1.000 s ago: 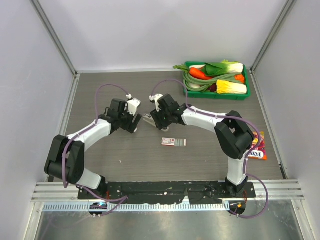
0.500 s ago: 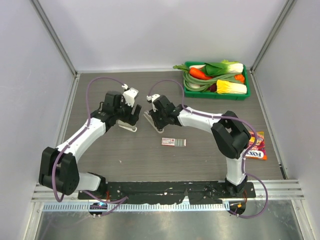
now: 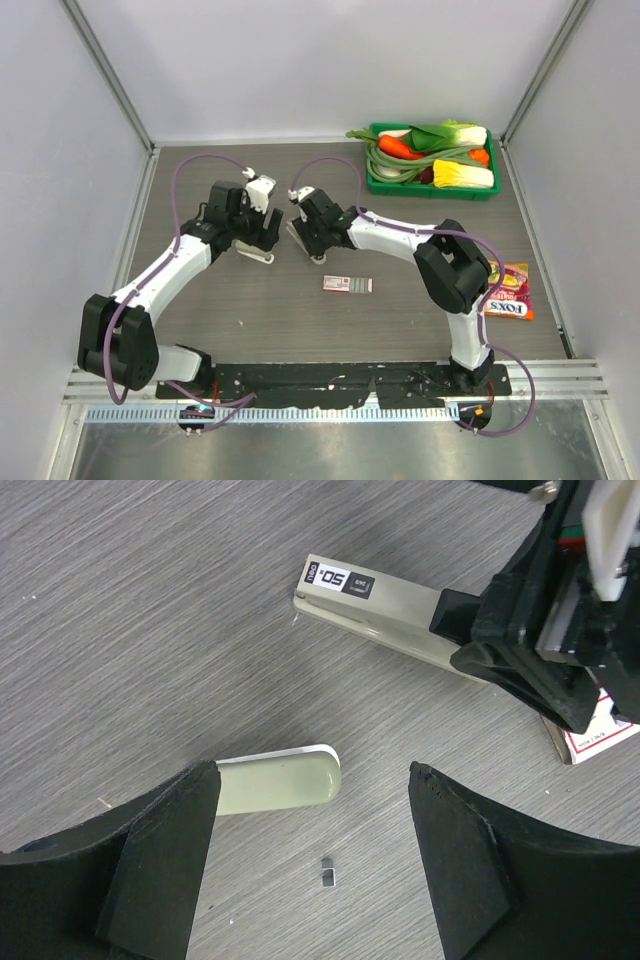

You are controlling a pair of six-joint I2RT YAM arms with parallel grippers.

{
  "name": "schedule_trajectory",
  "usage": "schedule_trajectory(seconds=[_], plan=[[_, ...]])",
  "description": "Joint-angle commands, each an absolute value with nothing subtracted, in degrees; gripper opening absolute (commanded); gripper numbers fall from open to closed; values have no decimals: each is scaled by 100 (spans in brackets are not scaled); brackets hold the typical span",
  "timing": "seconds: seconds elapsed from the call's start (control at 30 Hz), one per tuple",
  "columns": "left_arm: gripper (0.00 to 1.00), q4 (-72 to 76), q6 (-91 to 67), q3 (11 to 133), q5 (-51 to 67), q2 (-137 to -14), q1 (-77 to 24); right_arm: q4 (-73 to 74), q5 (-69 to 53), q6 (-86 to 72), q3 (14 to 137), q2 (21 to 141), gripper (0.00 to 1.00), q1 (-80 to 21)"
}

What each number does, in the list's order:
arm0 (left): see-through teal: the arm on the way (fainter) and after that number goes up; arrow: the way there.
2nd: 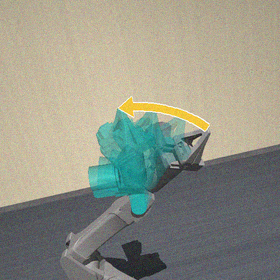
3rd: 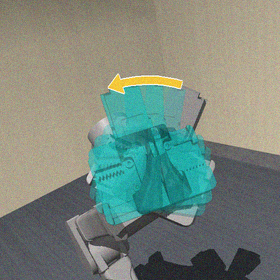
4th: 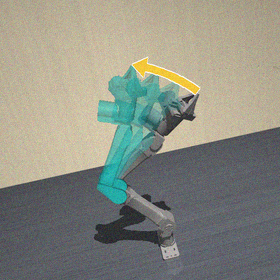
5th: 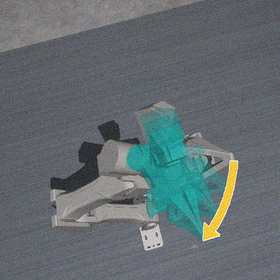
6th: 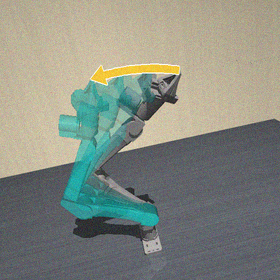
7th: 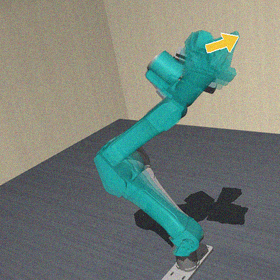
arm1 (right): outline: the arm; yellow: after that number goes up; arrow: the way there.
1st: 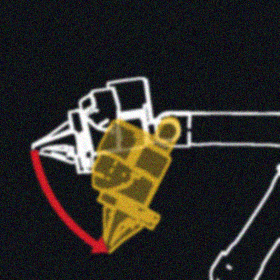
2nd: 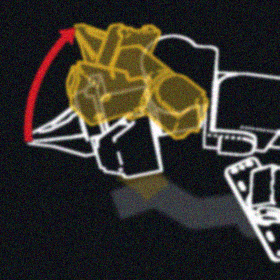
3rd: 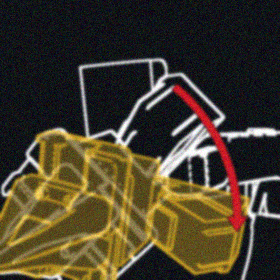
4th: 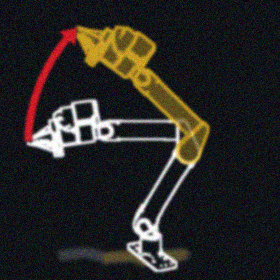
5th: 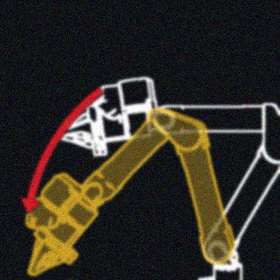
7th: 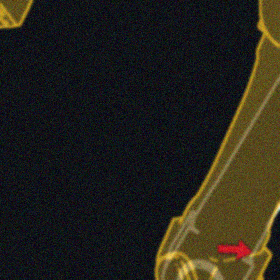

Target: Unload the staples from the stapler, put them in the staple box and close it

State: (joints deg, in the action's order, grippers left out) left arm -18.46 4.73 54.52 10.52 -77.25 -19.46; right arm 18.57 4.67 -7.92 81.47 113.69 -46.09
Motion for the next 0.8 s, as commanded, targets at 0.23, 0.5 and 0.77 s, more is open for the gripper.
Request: schedule_trajectory(seconds=[0.23, 0.5, 0.77], plan=[[80, -1837, 422, 5405, 1020, -7585, -1960, 2004, 659, -835, 8490, 11479, 45, -4641], [79, -1793, 211, 5353, 1142, -7717, -1986, 1495, 694, -1141, 8104, 10926, 15, -4641], [75, -1723, 70, 5282, 1484, -7980, -2320, 21, 1010, -2389, 6796, 9583, 1, -4667]])
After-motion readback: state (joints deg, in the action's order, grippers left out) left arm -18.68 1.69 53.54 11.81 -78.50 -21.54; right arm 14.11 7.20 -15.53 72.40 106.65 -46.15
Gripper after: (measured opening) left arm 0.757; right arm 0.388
